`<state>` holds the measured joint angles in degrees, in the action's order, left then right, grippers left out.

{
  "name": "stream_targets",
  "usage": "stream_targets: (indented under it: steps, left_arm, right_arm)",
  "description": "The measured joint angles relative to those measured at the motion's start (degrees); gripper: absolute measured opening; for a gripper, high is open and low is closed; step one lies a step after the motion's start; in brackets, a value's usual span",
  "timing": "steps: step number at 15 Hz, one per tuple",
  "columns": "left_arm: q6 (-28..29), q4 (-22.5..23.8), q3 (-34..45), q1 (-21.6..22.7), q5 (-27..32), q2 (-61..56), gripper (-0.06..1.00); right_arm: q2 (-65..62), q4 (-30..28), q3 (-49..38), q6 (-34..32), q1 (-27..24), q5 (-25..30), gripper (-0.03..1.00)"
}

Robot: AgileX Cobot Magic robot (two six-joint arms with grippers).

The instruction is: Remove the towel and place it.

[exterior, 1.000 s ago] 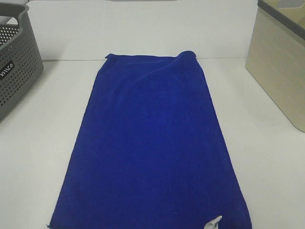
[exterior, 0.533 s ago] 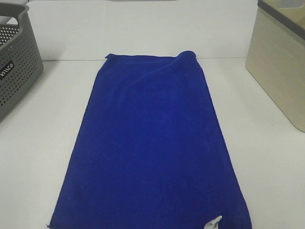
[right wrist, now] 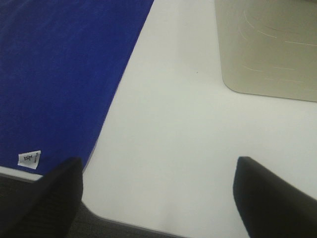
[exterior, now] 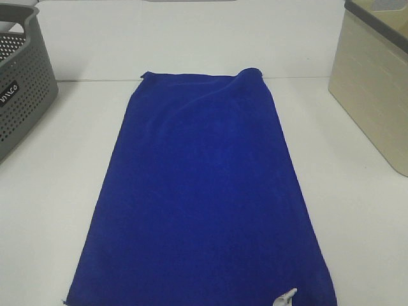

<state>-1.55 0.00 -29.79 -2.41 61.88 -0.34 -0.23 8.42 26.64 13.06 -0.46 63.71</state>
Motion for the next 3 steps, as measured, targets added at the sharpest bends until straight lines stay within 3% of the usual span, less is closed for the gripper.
stream_targets:
  steps: [3]
  left_arm:
    - [0.0, 0.0, 0.0, 0.0, 0.0, 0.0, 0.85]
  right_arm:
    - [0.0, 0.0, 0.0, 0.0, 0.0, 0.0, 0.81]
